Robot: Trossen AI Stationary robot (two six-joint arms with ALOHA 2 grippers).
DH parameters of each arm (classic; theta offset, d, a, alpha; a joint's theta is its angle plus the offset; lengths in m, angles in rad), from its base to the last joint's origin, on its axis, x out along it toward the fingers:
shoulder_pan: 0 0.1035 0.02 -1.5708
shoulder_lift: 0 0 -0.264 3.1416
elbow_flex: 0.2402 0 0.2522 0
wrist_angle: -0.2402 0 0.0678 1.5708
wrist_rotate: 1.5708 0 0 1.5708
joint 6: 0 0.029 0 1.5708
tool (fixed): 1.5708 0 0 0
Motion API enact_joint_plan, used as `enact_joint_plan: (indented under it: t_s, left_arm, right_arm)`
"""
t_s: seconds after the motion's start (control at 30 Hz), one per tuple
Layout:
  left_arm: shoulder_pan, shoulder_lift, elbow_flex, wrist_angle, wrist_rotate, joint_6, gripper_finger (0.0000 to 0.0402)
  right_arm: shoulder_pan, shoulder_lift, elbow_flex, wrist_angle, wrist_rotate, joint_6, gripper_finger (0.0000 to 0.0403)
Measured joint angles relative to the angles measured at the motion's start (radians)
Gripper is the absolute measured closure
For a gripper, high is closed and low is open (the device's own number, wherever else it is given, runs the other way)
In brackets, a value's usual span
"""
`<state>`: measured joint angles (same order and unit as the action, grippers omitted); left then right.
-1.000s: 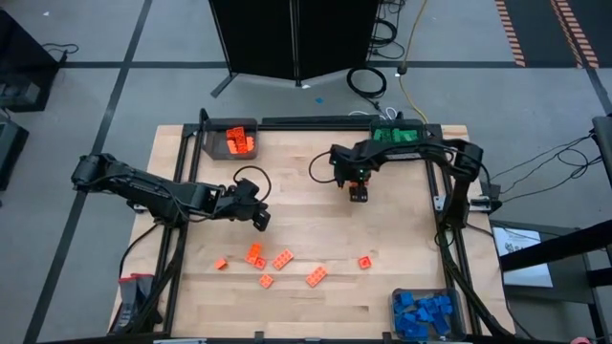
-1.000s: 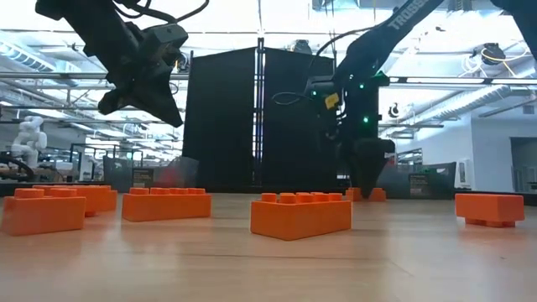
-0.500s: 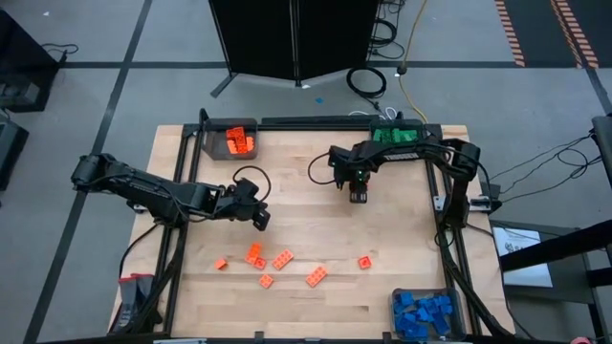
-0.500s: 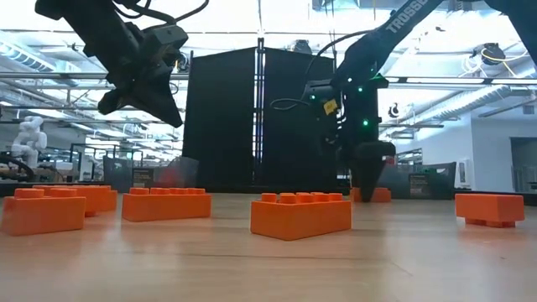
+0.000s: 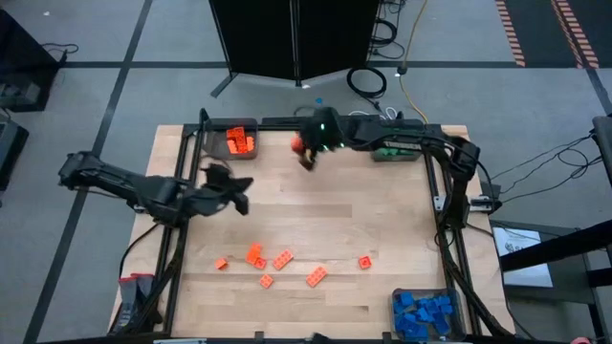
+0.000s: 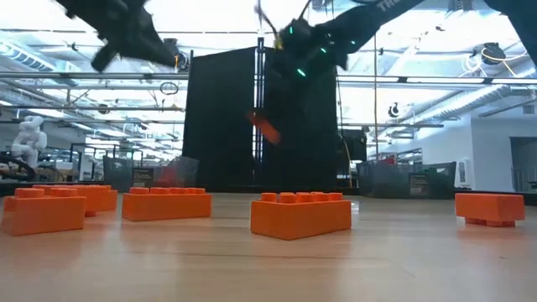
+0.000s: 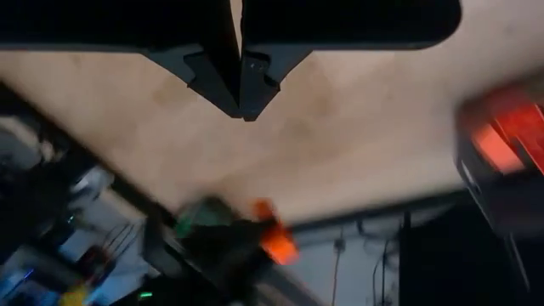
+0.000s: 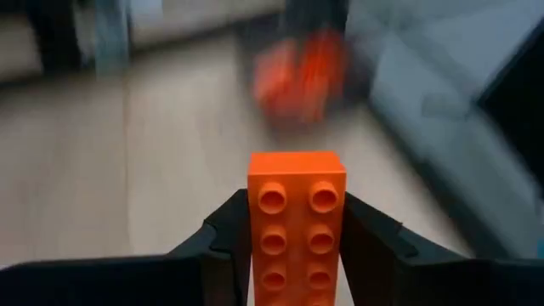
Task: Sort blocks
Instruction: Put the orange game piece into the top left black bin
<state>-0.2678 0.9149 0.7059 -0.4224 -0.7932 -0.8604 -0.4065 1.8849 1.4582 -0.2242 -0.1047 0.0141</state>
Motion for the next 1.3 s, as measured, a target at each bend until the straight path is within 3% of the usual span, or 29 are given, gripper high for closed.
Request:
enact_joint_plan:
  t_s: [0.17, 0.53, 0.63, 1.07, 1.3]
  left_arm:
    - [-0.024, -0.155, 0.000, -0.062, -0.047, 0.067, 0.0402]
    - [-0.028, -0.233, 0.000, -0.075, -0.050, 0.091, 0.0402]
    - [-0.027, -0.233, 0.000, -0.103, -0.052, 0.084, 0.0402]
    - [-0.027, -0.230, 0.000, -0.148, -0.053, 0.082, 0.0402]
    - [-0.027, -0.230, 0.000, -0.152, -0.053, 0.082, 0.0402]
  right_arm:
    - [-0.005, 0.121, 0.162, 0.314, -0.025, 0.140, 0.0286]
    - [0.020, 0.660, 0.903, 0.327, -0.082, 0.243, 0.0286]
    - [0.004, 0.682, 0.825, 0.456, -0.065, 0.360, 0.0286]
    - [-0.010, 0.720, 0.821, 0.377, -0.024, 0.367, 0.0286]
    - [-0.014, 0.763, 0.821, 0.377, -0.029, 0.463, 0.0286]
